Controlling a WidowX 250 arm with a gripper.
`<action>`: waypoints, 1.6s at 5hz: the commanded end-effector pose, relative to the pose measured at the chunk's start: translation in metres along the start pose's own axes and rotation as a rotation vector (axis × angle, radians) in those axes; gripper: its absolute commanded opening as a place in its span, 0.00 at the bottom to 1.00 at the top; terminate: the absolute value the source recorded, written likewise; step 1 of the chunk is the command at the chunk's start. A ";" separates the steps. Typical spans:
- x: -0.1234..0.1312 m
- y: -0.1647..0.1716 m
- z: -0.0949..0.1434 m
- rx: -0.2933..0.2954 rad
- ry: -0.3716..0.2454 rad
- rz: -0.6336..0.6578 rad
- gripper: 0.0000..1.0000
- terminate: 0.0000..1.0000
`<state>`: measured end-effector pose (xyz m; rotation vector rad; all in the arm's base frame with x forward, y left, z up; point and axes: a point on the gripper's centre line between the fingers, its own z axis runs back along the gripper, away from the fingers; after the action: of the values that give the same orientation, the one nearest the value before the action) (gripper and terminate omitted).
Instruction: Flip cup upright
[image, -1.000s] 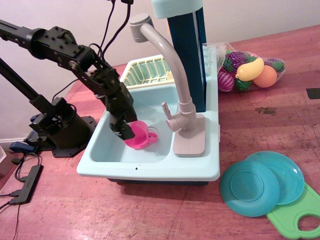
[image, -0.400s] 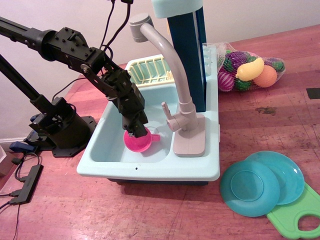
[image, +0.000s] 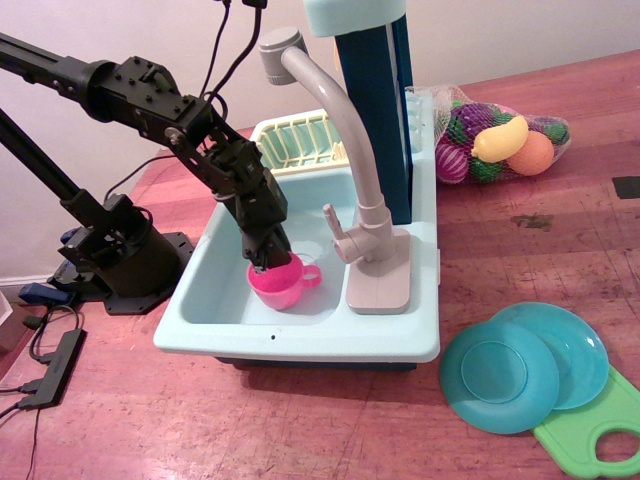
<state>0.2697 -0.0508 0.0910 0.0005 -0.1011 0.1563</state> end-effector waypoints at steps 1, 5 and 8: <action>-0.008 0.008 0.010 -0.088 -0.058 0.098 0.00 0.00; 0.016 0.003 0.054 -0.098 -0.094 0.067 1.00 0.00; 0.024 0.011 0.103 -0.063 -0.110 0.026 1.00 0.00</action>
<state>0.2780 -0.0400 0.1793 -0.0441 -0.1616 0.1818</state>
